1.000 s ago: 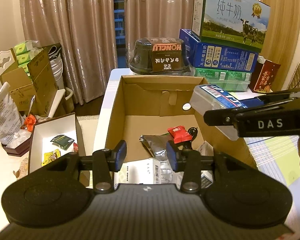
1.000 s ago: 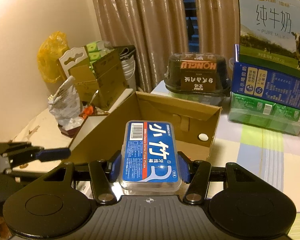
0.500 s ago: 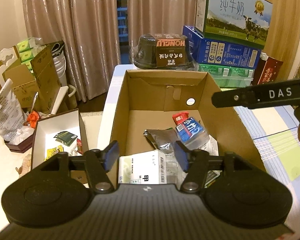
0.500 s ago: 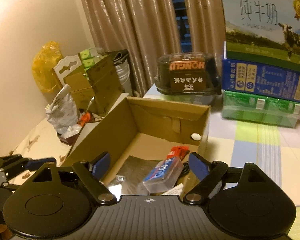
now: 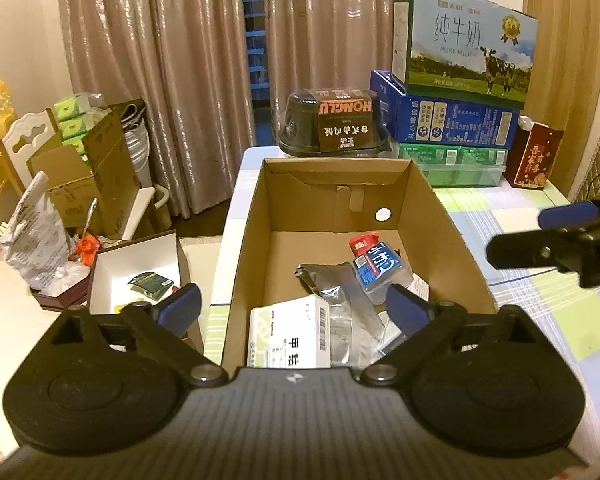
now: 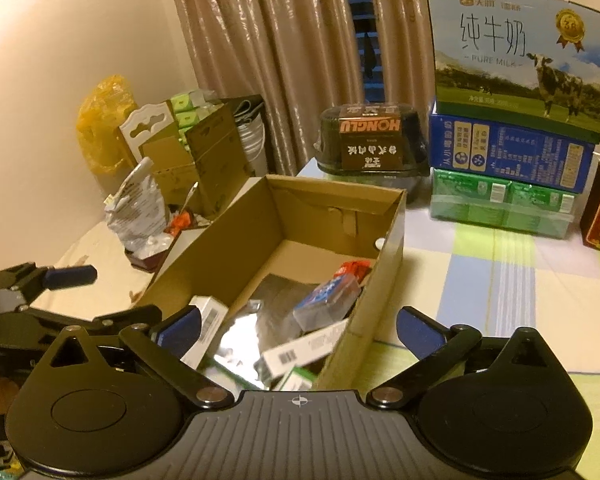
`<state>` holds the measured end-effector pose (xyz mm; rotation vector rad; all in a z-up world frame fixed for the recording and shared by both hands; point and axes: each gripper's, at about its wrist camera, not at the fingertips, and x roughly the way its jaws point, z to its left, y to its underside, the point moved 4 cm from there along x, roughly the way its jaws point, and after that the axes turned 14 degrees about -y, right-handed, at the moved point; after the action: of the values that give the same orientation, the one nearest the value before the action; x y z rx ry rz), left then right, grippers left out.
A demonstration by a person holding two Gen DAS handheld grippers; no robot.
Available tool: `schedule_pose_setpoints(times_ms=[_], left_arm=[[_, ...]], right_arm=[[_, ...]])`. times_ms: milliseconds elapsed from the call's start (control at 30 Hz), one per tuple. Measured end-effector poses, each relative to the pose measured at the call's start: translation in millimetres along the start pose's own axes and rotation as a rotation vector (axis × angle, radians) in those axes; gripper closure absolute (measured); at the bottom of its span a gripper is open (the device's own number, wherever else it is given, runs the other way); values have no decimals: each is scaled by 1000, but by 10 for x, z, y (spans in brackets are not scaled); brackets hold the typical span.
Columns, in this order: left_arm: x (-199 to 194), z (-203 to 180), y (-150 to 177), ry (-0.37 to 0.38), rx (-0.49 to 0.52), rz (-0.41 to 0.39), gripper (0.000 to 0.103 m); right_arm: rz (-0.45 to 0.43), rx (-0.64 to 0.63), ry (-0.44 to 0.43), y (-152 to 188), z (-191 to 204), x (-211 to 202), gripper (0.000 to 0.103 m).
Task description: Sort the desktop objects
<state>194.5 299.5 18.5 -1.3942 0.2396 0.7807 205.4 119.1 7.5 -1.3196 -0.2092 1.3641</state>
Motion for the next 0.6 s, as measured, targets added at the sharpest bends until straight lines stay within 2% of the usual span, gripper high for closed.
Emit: schedule_pose_setpoints(times_ms=[267,600], left_arm=[[-356,-3,128,-29,-17,2,1],[-809,23,383,-89,-72,61,1]], right_arm=[[13,2,0,164,107,-305,2],[-5,7,0,379,288,-728,2]])
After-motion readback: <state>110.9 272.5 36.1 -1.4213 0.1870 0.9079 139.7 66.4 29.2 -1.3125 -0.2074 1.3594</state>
